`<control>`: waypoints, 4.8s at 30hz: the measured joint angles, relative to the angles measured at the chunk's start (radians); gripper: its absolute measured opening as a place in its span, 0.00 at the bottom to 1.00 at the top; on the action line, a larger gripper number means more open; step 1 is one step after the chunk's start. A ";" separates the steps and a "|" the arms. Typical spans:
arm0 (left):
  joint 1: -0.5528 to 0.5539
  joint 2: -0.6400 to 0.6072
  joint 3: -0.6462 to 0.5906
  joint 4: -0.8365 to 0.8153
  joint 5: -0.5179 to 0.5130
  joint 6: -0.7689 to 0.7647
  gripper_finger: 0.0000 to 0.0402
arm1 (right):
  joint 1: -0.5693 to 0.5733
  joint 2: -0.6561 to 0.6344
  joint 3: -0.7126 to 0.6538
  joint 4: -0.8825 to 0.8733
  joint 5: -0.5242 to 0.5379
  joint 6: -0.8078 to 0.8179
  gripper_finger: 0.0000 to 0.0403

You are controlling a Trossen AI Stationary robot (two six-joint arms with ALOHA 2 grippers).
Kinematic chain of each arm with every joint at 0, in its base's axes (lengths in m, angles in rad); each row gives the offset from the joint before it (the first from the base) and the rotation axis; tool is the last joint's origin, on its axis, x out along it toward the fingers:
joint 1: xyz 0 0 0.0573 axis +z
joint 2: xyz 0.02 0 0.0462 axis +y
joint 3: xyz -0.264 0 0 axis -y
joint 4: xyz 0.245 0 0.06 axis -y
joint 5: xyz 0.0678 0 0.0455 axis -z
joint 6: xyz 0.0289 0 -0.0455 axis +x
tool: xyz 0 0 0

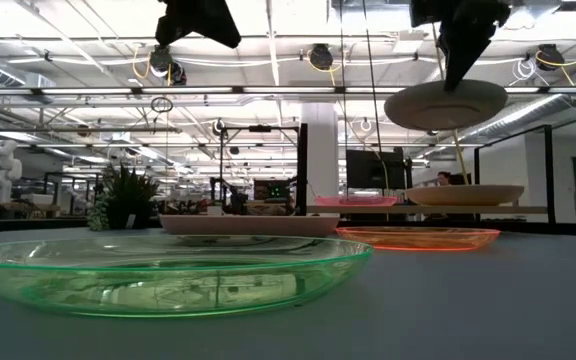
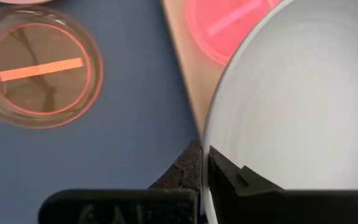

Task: Place and stack plates onto a shelf
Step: Stack the light blue plate on the gray plate on the shelf, then stack the transparent blue plate on the transparent pink plate on the shelf

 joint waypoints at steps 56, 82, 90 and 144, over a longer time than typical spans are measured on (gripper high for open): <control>0.046 0.000 0.000 0.020 0.041 0.001 0.09 | -0.349 0.157 -0.275 0.214 -0.127 -0.242 0.00; 0.046 0.000 0.000 0.020 0.040 0.001 0.09 | -0.353 0.157 -0.275 0.282 -0.074 -0.260 0.01; 0.046 0.000 0.000 0.020 0.040 0.001 0.09 | -0.353 0.157 -0.275 0.284 -0.072 -0.260 0.05; 0.032 0.013 -0.014 -0.034 0.071 0.009 0.09 | -0.346 -0.187 -0.452 0.301 -0.413 0.211 0.00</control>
